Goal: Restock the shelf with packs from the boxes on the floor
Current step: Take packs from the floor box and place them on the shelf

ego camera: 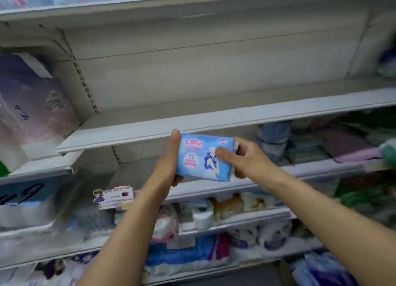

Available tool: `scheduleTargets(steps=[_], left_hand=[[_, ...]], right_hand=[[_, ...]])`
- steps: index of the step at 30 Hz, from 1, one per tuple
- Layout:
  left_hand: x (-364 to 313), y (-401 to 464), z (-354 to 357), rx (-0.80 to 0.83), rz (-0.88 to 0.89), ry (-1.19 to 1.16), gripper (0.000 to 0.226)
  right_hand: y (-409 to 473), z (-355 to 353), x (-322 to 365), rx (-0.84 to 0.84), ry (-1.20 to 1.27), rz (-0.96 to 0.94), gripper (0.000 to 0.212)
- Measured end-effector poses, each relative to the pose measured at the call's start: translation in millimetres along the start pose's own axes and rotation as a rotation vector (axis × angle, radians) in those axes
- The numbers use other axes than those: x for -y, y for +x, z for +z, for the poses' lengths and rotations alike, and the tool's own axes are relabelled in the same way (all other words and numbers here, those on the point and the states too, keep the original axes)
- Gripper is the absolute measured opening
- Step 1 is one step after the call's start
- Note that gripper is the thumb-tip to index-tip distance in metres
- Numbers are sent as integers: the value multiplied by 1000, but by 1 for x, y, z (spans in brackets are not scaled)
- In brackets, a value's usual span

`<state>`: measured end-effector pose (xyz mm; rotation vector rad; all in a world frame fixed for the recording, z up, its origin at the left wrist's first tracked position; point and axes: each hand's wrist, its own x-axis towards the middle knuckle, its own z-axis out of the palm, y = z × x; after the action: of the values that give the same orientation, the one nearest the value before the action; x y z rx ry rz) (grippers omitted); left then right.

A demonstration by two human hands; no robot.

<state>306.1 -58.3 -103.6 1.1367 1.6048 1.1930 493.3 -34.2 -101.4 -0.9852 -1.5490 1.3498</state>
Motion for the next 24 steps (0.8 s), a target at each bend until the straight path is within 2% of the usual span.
scheduleTargets(steps=[4, 7, 10, 12, 14, 15, 19, 24], left_hand=[[1, -19, 61, 157, 32, 41, 76], [8, -31, 120, 269, -19, 67, 81], [19, -43, 196, 414, -84, 169, 67], [27, -53, 250, 528, -111, 224, 50], [36, -63, 304, 618, -130, 251, 39], [40, -69, 331, 644, -144, 255, 37], [43, -89, 442, 746, -220, 153, 25], [34, -99, 576, 736, -367, 10, 20]], right_hand=[[-46, -56, -17, -157, 67, 70, 22], [-84, -106, -37, -295, 99, 170, 23], [-127, -168, -66, -413, 148, 285, 21], [-155, -211, -87, -467, 168, 353, 34], [-183, -254, -106, -517, 217, 429, 63], [-197, -276, -113, -547, 250, 461, 68], [-246, -379, -136, -677, 248, 563, 29], [-285, -508, -164, -870, 200, 659, 23]])
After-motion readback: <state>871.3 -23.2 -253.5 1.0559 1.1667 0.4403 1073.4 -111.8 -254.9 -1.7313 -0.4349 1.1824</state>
